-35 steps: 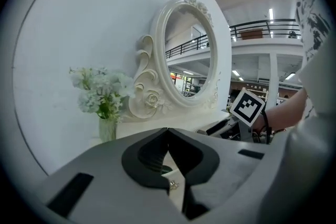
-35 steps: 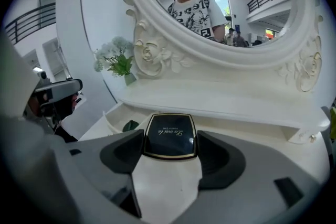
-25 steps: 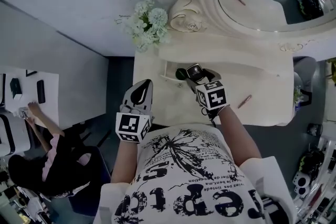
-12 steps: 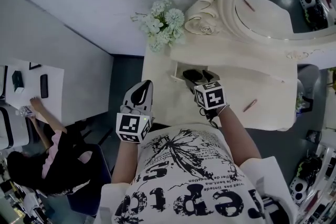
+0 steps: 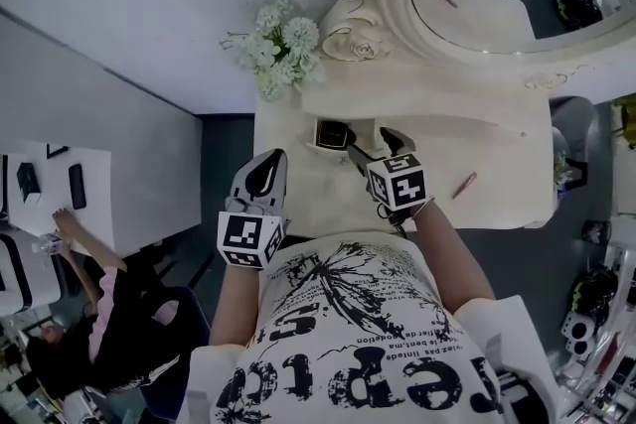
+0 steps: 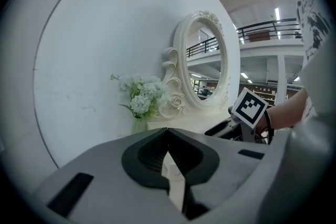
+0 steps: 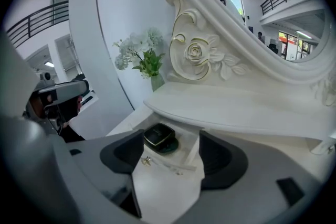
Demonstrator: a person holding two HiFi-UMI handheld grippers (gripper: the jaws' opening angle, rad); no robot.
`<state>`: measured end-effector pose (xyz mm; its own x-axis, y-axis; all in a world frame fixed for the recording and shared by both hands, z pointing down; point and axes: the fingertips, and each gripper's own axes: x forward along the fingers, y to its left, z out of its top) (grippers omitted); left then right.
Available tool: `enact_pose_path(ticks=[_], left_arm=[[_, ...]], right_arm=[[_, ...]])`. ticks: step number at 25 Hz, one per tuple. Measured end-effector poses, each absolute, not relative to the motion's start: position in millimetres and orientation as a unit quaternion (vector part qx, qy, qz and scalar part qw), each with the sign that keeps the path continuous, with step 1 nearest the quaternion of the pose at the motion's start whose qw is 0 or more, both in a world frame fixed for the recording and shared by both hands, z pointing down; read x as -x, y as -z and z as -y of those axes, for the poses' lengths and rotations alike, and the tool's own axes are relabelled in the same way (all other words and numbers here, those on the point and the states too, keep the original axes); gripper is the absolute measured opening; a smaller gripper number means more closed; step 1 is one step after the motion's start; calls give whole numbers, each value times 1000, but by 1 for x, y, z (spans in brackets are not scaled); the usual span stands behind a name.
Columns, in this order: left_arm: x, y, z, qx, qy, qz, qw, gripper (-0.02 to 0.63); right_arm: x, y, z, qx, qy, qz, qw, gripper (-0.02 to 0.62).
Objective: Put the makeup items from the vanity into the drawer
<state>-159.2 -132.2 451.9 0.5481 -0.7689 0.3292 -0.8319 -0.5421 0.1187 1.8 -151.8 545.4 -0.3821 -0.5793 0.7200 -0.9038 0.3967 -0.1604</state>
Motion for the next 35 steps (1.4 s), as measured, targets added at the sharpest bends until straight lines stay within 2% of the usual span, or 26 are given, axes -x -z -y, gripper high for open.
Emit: enact_pose_path(ticks=[8,22,27,33,35], left_arm=[[103,-453,138,-901,-123,398,124,20],[-53,-468,122,-950,-155,244,120,20],[-85,-478,114,-953,-171,217,124,20],[-100,-491,102,-952,-194,199,132,20],[-101,-494,101,-951,-197,200,133,20]], right_arm=[[-72,-548,130,-541,-298,736,277,321],[-259,-601,23,-685,-390,557,261,319],[-284,-622,6,-695,-413,527,263,319],[-282,-644,0,-682,-435,523,267,316],[-282,-647,-2,-685,-431,520,275,284]])
